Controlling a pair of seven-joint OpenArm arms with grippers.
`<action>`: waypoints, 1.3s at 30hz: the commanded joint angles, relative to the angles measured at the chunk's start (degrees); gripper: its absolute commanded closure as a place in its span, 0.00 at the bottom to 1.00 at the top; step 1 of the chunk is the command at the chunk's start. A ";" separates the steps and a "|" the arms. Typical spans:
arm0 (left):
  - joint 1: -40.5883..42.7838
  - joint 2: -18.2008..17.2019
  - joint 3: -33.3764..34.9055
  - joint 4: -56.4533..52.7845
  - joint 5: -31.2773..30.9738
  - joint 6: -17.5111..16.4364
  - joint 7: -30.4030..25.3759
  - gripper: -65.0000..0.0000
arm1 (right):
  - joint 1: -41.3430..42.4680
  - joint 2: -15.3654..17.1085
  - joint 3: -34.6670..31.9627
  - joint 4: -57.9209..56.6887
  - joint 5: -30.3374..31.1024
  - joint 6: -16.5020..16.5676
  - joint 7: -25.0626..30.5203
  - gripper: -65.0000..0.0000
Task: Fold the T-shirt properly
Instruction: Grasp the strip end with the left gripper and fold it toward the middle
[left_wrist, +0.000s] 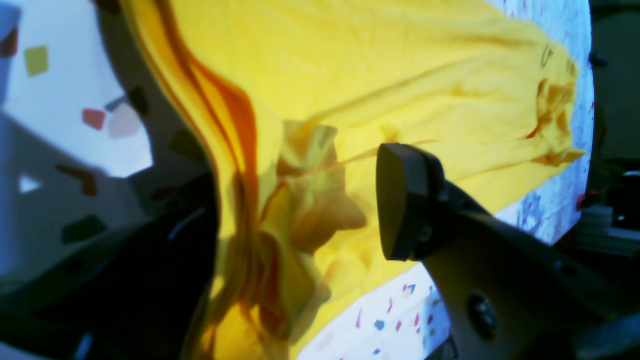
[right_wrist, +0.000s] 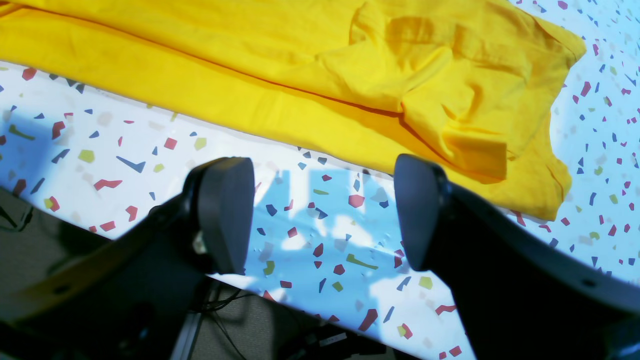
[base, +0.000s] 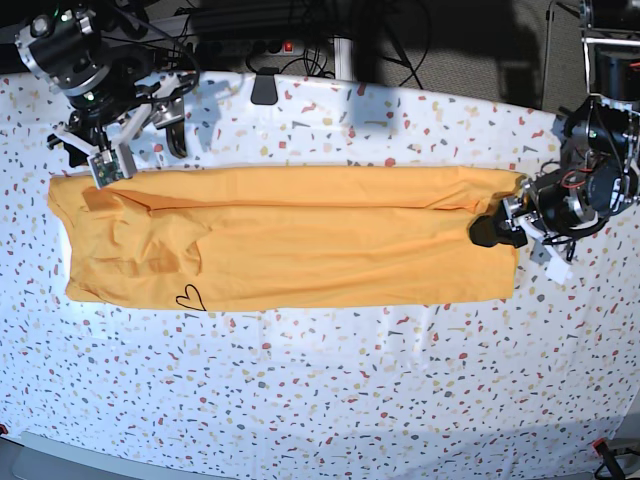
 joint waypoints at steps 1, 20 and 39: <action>-1.25 -0.94 -0.39 0.70 0.70 -0.20 -0.68 0.45 | 0.02 0.50 0.35 1.25 0.11 0.74 1.27 0.34; -1.70 -0.90 -0.42 2.78 4.37 -0.20 -1.77 1.00 | 0.02 0.50 0.35 1.25 0.11 0.74 1.22 0.34; -1.40 7.41 -0.39 19.26 8.76 -1.53 -0.44 1.00 | 0.04 0.50 0.35 1.25 0.13 0.72 1.29 0.34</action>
